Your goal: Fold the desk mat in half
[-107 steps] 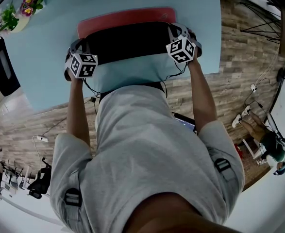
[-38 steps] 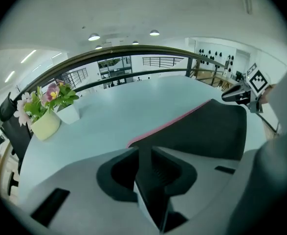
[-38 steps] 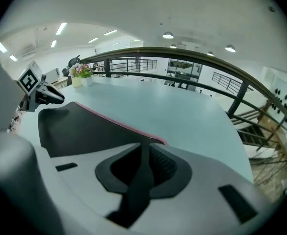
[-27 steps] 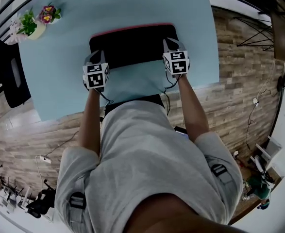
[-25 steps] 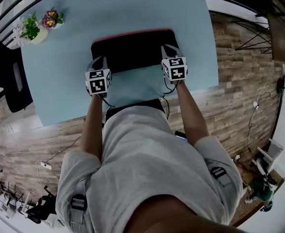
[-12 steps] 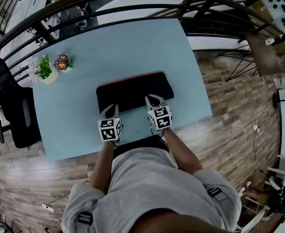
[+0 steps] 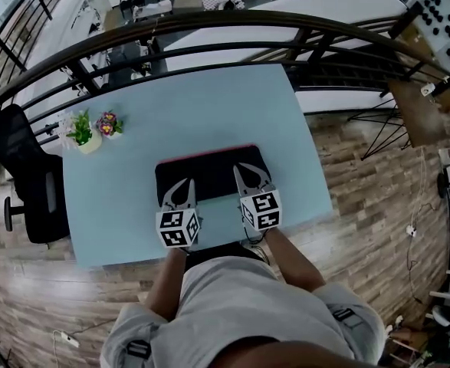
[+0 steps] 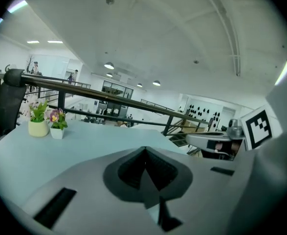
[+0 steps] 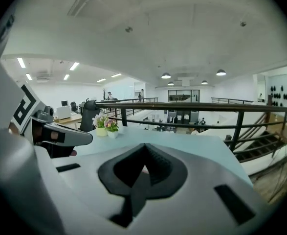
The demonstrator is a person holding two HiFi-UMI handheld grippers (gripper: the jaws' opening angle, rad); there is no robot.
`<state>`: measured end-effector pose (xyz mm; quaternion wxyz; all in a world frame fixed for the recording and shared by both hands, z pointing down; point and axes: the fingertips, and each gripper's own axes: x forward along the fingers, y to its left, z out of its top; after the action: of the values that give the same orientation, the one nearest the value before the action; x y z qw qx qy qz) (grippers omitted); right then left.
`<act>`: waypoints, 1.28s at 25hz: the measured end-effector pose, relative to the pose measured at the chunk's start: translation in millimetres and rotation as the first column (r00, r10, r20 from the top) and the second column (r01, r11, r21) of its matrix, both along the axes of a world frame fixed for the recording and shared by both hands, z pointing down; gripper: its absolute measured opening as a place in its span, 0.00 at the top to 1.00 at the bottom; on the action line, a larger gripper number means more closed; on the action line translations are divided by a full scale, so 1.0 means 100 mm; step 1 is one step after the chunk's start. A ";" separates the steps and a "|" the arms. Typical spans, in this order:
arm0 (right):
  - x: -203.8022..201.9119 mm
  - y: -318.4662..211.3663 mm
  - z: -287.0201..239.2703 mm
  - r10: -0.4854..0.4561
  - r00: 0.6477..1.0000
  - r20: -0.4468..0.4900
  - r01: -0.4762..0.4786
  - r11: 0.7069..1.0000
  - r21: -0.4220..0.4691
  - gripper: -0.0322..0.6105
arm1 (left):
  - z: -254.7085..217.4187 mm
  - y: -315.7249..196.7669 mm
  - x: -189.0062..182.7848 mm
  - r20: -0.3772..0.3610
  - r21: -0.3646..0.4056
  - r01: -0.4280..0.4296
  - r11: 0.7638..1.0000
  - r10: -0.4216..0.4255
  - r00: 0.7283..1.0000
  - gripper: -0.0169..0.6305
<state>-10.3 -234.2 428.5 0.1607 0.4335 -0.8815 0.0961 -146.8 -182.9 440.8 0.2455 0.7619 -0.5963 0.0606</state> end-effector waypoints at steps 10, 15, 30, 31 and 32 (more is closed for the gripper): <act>0.08 -0.14 -0.88 -0.048 0.997 0.066 0.036 0.983 0.180 0.94 | -0.97 -0.14 0.00 0.062 0.229 0.050 0.972 -0.066 0.996 0.95; 0.09 -0.15 -1.04 -0.064 0.994 0.091 0.043 0.977 0.211 0.94 | -1.09 -0.15 0.01 0.065 0.255 0.065 0.965 -0.084 0.994 0.95; 0.03 -0.12 -1.14 -0.089 0.992 0.091 0.065 0.968 0.243 0.95 | -1.20 -0.15 0.03 0.080 0.288 0.055 0.956 -0.081 0.993 0.95; 0.03 -0.12 -1.15 -0.090 0.992 0.087 0.066 0.967 0.247 0.95 | -1.20 -0.14 0.03 0.081 0.290 0.053 0.956 -0.080 0.994 0.95; 0.04 -0.11 -1.16 -0.090 0.992 0.085 0.067 0.966 0.249 0.95 | -1.20 -0.14 0.04 0.081 0.291 0.051 0.955 -0.077 0.994 0.95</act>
<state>-6.8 -245.6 312.6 0.0671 0.4097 -0.9098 0.0001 -143.0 -196.8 320.5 0.1062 0.7662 -0.6338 0.0000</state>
